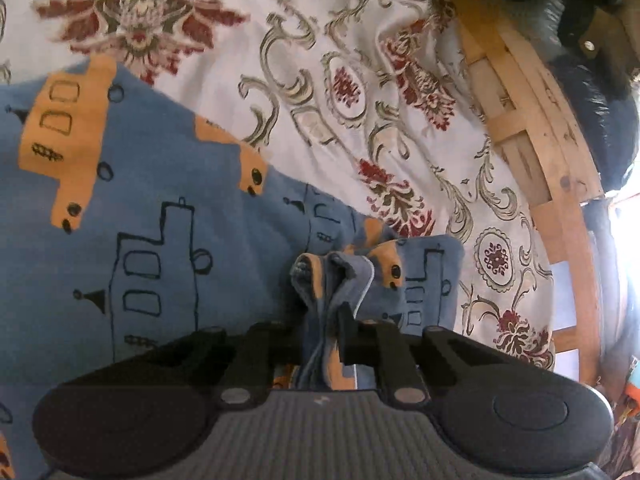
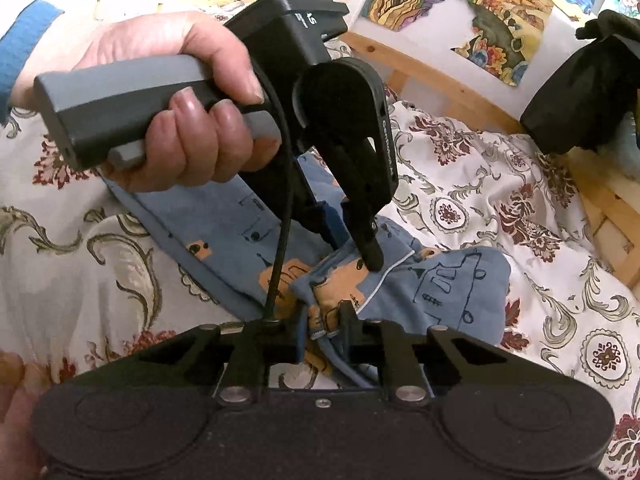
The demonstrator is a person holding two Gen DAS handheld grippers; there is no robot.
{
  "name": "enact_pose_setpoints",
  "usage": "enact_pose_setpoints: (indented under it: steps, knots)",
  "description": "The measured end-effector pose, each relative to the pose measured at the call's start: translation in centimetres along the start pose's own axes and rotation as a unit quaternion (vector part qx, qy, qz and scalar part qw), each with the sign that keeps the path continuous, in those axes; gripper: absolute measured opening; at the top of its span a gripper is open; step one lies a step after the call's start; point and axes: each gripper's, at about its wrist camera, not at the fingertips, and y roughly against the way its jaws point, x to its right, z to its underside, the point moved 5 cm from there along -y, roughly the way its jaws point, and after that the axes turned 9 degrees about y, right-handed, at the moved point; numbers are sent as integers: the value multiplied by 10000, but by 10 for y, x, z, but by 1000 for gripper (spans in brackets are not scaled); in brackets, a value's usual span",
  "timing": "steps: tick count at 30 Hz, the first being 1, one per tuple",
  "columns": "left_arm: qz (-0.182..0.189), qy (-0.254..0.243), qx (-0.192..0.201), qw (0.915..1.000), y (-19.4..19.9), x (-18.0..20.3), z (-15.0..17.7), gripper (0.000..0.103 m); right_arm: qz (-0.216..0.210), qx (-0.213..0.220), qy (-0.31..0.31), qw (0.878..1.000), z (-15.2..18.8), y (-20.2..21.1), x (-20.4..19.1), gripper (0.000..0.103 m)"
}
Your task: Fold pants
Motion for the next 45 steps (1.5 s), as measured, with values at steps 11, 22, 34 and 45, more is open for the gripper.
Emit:
enact_pose_setpoints:
  steps: [11, 22, 34, 45]
  knots:
    - [-48, -45, 314, 9995, 43, -7, -5, 12, -132, 339, -78, 9993, -25, 10, -10, 15]
    - [-238, 74, 543, 9982, 79, -47, -12, 12, -587, 439, -18, 9973, -53, -2, -43, 15]
    - [-487, 92, 822, 9954, 115, -78, -18, 12, -973, 570, -4, 9936, -83, -15, -75, 15]
    - [-786, -31, 978, 9921, 125, -91, -13, 17, -1280, 442, 124, 9907, -88, -26, -92, 23]
